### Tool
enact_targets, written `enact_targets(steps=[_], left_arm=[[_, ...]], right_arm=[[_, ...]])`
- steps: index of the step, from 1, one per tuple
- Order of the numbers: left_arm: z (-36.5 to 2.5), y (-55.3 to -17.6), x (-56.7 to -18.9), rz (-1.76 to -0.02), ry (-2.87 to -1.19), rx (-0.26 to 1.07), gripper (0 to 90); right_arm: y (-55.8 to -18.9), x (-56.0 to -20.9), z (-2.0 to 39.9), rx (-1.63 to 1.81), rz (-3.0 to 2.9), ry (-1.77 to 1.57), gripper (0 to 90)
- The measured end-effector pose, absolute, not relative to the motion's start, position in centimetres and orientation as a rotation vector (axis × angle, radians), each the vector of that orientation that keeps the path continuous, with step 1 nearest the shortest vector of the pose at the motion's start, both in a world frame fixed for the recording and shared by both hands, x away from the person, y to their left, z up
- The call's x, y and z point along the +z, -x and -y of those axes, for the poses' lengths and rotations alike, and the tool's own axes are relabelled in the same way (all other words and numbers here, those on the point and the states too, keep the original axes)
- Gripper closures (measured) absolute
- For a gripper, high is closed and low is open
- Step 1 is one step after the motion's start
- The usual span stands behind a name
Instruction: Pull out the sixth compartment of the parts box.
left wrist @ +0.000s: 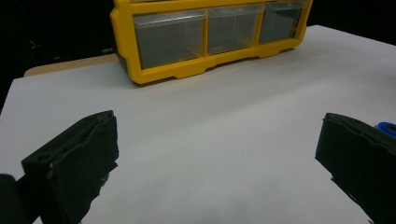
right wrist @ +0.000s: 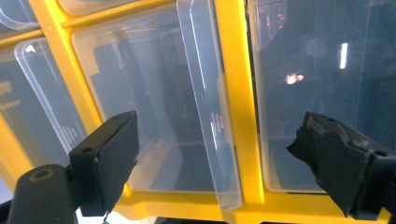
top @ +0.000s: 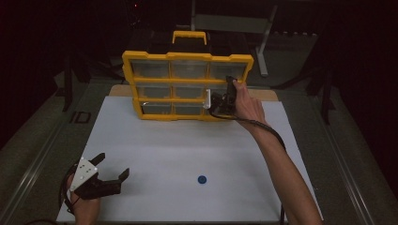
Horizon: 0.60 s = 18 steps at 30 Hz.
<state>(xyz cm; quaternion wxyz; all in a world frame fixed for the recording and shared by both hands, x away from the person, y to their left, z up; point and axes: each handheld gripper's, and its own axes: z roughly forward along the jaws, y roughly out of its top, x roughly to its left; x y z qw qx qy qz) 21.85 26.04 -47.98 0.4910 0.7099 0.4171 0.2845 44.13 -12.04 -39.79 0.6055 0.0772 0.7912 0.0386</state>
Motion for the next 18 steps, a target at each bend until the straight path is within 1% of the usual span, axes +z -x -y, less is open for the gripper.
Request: enact_targets(steps=[4,8,9,11,13,16,17,18], left_arm=[[-26.03,-21.87,-47.98,-1.011,-1.726,0.689,0.0],[-26.03,-21.87,-47.99,-1.012,-1.726,0.689,0.0],[-26.03,-21.87,-47.99,-1.012,-1.726,0.689,0.0],[-26.03,-21.89,-47.99,-1.013,-1.728,0.690,0.0],[-26.03,-21.89,-47.99,-1.013,-1.730,0.690,0.0],[-26.03,-21.91,-48.00,-1.013,-1.730,0.689,0.0],[-26.03,-21.90,-48.00,-1.014,-1.730,0.690,0.0],[-26.04,-21.90,-48.00,-1.014,-1.730,0.690,0.0]], right_arm=[[-44.16,-40.02,11.84,0.060,-1.814,-0.155,13.5],[-44.18,-40.37,11.82,0.033,-1.767,-0.122,18.3],[-44.18,-40.37,11.82,0.033,-1.767,-0.122,18.3],[-44.22,-40.45,11.92,0.018,-1.744,-0.105,22.6],[-44.26,-40.53,11.97,0.020,-1.731,-0.104,24.9],[-44.33,-40.57,12.09,0.004,-1.696,-0.095,32.6],[-44.33,-40.57,12.09,0.004,-1.696,-0.095,32.6],[-44.31,-40.59,12.13,0.000,-1.685,-0.087,35.0]])
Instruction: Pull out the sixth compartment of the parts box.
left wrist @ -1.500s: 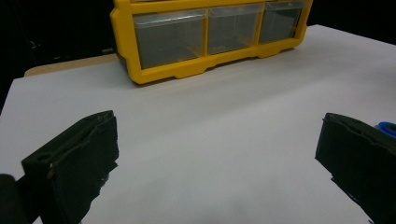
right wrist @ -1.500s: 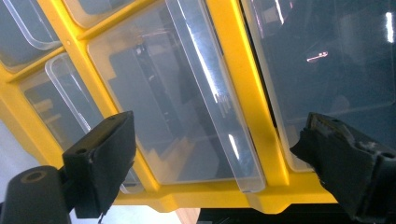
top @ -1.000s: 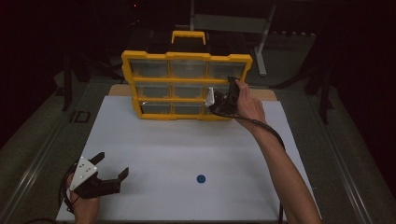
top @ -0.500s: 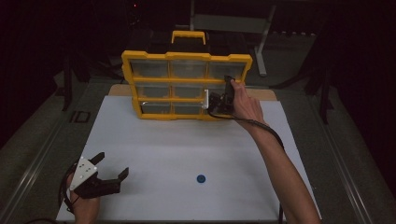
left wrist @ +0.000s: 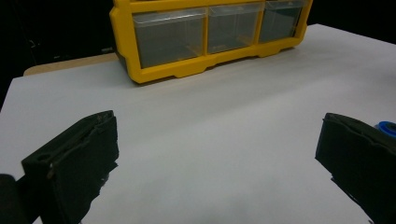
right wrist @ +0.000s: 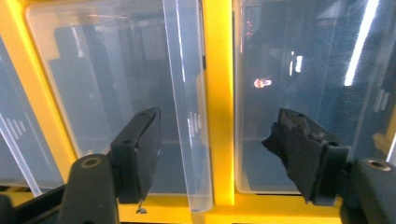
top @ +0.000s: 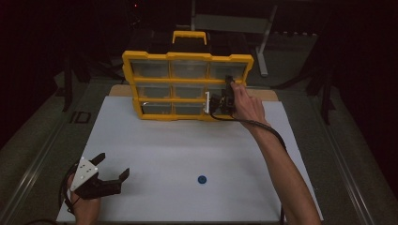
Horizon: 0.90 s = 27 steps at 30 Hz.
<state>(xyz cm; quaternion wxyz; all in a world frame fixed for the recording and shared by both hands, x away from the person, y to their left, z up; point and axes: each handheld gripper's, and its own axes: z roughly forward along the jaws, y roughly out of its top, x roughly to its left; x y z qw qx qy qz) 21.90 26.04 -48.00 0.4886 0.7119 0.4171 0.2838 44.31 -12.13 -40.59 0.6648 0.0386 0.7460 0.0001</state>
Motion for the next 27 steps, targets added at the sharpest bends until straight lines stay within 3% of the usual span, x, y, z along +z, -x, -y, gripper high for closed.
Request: enact_targets(steps=[14,27], left_arm=[[-26.1,-21.8,-48.0,-1.016,-1.726,0.691,0.0],[-26.1,-21.9,-48.0,-1.017,-1.724,0.689,0.0]], right_arm=[[-44.0,-41.5,12.6,-0.048,-1.595,-0.027,46.9],[-43.3,-41.8,12.7,-0.027,-1.588,-0.024,50.4]])
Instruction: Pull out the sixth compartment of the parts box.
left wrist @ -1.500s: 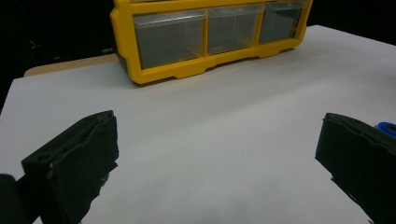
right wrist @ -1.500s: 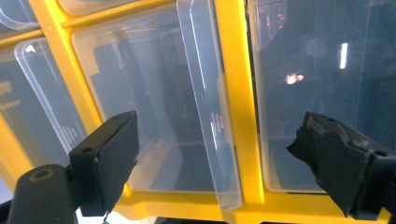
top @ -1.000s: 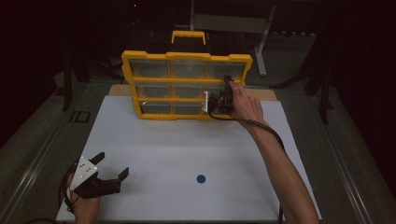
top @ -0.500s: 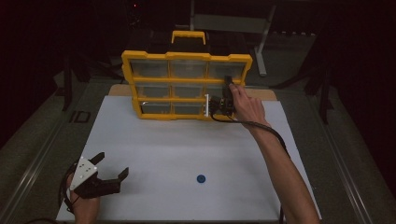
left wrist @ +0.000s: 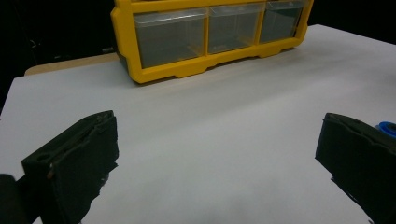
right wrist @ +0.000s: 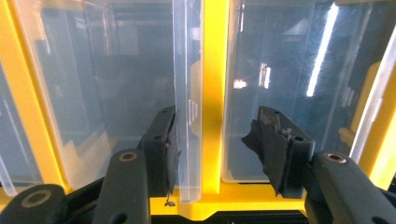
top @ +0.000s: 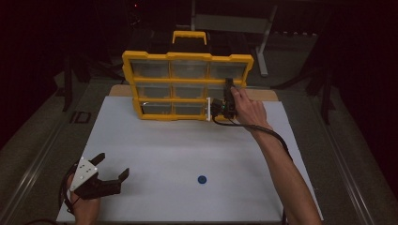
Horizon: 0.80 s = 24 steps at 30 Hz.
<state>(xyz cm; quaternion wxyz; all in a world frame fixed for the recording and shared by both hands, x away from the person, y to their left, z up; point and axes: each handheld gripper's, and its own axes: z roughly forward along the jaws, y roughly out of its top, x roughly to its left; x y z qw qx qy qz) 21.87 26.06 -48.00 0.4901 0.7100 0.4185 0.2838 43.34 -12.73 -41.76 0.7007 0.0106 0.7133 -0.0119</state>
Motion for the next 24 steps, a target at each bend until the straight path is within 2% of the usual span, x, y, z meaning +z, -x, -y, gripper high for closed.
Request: enact_targets(steps=[7,15,24], left_arm=[[-26.01,-21.87,-48.00,-1.017,-1.729,0.689,0.0],[-26.00,-21.88,-48.00,-1.016,-1.729,0.689,0.0],[-25.99,-21.89,-48.01,-1.019,-1.730,0.686,0.0]], right_arm=[[-42.79,-41.69,12.90,-0.022,-1.594,-0.016,51.8],[-42.60,-41.95,13.04,-0.025,-1.632,-0.004,66.9],[-42.88,-41.86,13.29,-0.028,-1.662,-0.012,73.4]])
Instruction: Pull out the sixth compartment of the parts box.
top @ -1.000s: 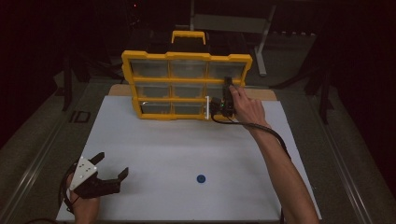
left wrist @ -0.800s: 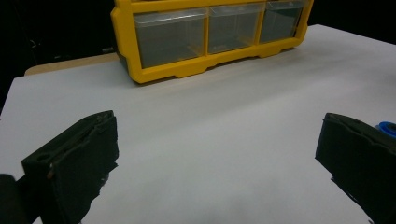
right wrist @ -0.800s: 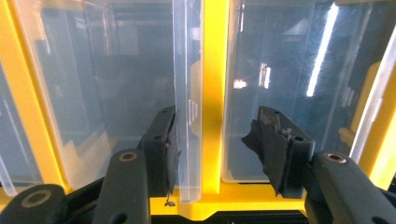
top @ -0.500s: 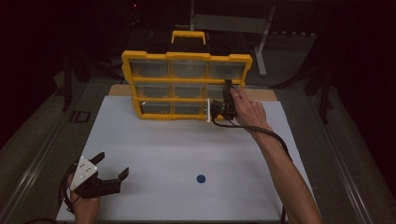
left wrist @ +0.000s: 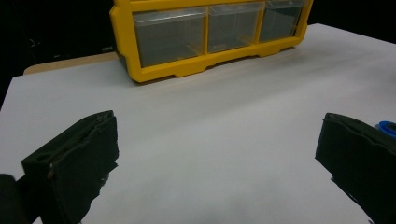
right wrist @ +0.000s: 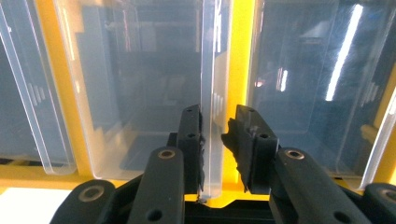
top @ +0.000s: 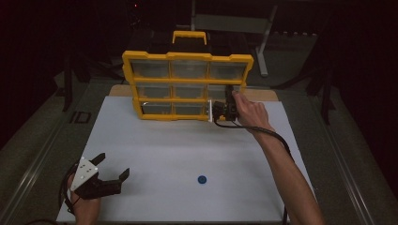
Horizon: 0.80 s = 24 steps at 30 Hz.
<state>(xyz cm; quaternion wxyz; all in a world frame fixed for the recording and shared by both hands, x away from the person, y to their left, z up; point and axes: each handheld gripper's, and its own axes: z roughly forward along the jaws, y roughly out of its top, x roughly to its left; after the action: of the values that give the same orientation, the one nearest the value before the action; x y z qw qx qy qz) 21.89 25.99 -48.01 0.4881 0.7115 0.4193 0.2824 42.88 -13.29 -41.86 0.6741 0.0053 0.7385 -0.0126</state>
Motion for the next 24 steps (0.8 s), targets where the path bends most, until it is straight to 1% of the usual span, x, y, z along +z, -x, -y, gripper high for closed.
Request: enact_targets(steps=[4,8,24], left_arm=[[-25.96,-21.91,-48.03,-1.018,-1.731,0.686,0.0],[-25.95,-21.93,-48.04,-1.018,-1.731,0.686,0.0],[-26.02,-21.86,-48.00,-1.021,-1.727,0.688,0.0]], right_arm=[[-43.09,-41.84,13.59,-0.037,-1.674,-0.027,74.2],[-43.29,-41.87,13.79,-0.045,-1.683,-0.033,77.0],[-43.01,-42.07,13.82,-0.062,-1.680,-0.011,78.3]])
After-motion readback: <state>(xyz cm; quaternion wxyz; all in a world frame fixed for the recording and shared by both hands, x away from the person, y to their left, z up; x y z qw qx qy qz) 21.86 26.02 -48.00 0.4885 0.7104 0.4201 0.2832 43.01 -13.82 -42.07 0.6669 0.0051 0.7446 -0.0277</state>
